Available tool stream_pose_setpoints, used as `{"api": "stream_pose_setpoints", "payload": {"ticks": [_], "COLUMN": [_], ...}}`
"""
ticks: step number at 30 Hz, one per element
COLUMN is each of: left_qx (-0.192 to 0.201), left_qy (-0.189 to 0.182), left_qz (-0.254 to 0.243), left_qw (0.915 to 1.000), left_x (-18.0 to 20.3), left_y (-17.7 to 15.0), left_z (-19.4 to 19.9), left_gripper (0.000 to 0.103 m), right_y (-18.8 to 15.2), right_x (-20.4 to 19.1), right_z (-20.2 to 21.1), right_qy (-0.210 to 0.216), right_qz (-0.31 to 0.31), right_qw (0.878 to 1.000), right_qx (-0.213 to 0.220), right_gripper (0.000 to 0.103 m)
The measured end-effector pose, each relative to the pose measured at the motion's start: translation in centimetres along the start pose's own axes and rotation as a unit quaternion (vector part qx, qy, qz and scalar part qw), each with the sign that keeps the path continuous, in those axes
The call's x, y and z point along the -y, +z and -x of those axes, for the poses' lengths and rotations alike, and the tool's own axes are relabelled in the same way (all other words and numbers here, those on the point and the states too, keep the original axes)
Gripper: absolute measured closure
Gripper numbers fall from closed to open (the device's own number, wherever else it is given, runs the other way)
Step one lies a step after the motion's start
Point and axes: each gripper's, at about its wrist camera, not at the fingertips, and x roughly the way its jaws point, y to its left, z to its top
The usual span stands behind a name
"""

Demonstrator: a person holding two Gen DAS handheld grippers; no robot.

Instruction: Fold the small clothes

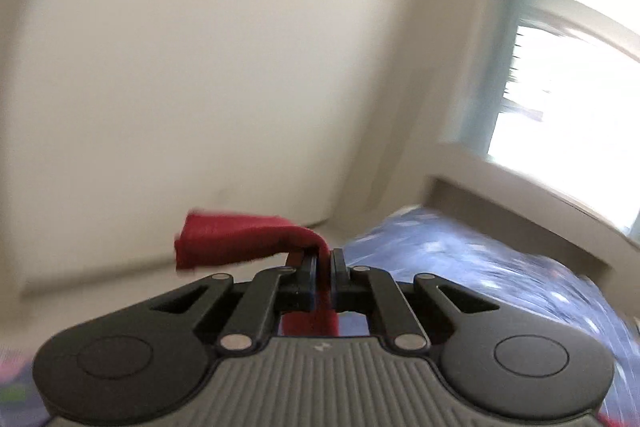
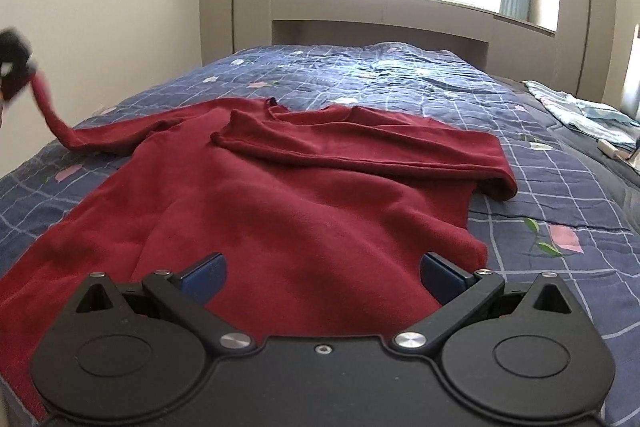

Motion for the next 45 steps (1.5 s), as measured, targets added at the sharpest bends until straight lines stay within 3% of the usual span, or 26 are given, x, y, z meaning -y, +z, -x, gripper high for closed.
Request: {"api": "stream_pose_setpoints", "payload": {"ticks": [2, 4, 7, 10, 12, 15, 17, 19, 21, 23, 26, 28, 31, 33, 36, 39, 42, 45], "left_qx": [0.015, 0.013, -0.026, -0.101, -0.142, -0.189, -0.214, -0.232, -0.24, -0.244, -0.248, -0.249, -0.248, -0.24, -0.23, -0.227, -0.231, -0.24], "left_qy": [-0.065, -0.137, -0.241, -0.329, -0.369, -0.392, -0.401, -0.41, -0.421, -0.431, -0.44, -0.436, -0.425, -0.405, -0.373, -0.333, -0.304, -0.281], "left_qz": [-0.056, -0.109, -0.17, -0.222, -0.26, -0.328, -0.348, -0.346, -0.334, -0.314, -0.304, -0.297, -0.283, -0.274, -0.266, -0.263, -0.257, -0.244], "left_qw": [0.9962, 0.9845, 0.9552, 0.9122, 0.8809, 0.8383, 0.8194, 0.8114, 0.8085, 0.81, 0.8078, 0.8122, 0.8238, 0.8383, 0.8587, 0.8768, 0.8877, 0.8968], "left_x": [3.7, 7.3, 11.8, 15.4, 17.2, 19.4, 19.4, 18.4, 17.9, 16.8, 15.7, 14.8, 13.3, 11.9, 10.2, 8.5, 7.0, 5.7], "left_y": [-0.1, -0.9, -3.3, -6.5, -9.1, -12.9, -14.7, -15.9, -16.3, -15.6, -14.7, -14.5, -13.2, -12.4, -11.4, -10.4, -9.9, -9.4], "left_z": [0.7, 1.5, 2.2, 2.5, 2.6, 2.8, 2.7, 3.7, 4.2, 5.0, 5.2, 5.3, 6.0, 6.4, 6.3, 5.6, 4.6, 3.8], "left_gripper": [0.098, 0.098, 0.097, 0.097, 0.097, 0.096, 0.095, 0.086, 0.052, 0.04, 0.028, 0.017, 0.01, 0.0, 0.0, 0.0, 0.0, 0.0], "right_y": [0.0, 0.0, -0.2, -0.4, -0.6, -1.0, -1.2, -1.5, -1.7, -2.0, -1.9, -1.7, -1.1, -0.4, 0.9, 2.5, 3.5, 4.4], "right_x": [0.4, 1.0, 1.9, 2.9, 3.6, 4.8, 5.6, 6.4, 6.9, 7.3, 7.8, 7.8, 7.4, 7.4, 7.5, 7.6, 7.6, 7.5], "right_z": [-0.1, 0.0, 0.1, 0.4, 0.6, 0.8, 1.0, 1.1, 1.0, 1.0, 0.7, 0.5, 0.3, 0.1, -0.4, -1.6, -3.7, -5.6], "right_qy": [-0.005, -0.012, -0.027, -0.049, -0.066, -0.084, -0.093, -0.1, -0.105, -0.108, -0.11, -0.111, -0.112, -0.103, -0.061, 0.01, 0.07, 0.076], "right_qz": [-0.01, -0.019, -0.028, -0.022, -0.013, -0.01, -0.016, -0.024, -0.031, -0.038, -0.044, -0.044, -0.041, -0.046, -0.068, -0.099, -0.14, -0.168], "right_qw": [1.0, 1.0, 0.999, 0.998, 0.998, 0.996, 0.995, 0.995, 0.994, 0.993, 0.993, 0.993, 0.993, 0.994, 0.996, 0.995, 0.988, 0.983], "right_qx": [0.003, 0.005, 0.008, 0.011, 0.013, 0.012, 0.01, 0.008, 0.005, 0.001, -0.002, -0.001, 0.008, 0.012, 0.021, 0.011, -0.012, -0.026], "right_gripper": [0.001, 0.001, 0.001, 0.001, 0.001, 0.001, 0.001, 0.001, 0.001, 0.001, 0.001, 0.001, 0.001, 0.001, 0.001, 0.001, 0.001, 0.002]}}
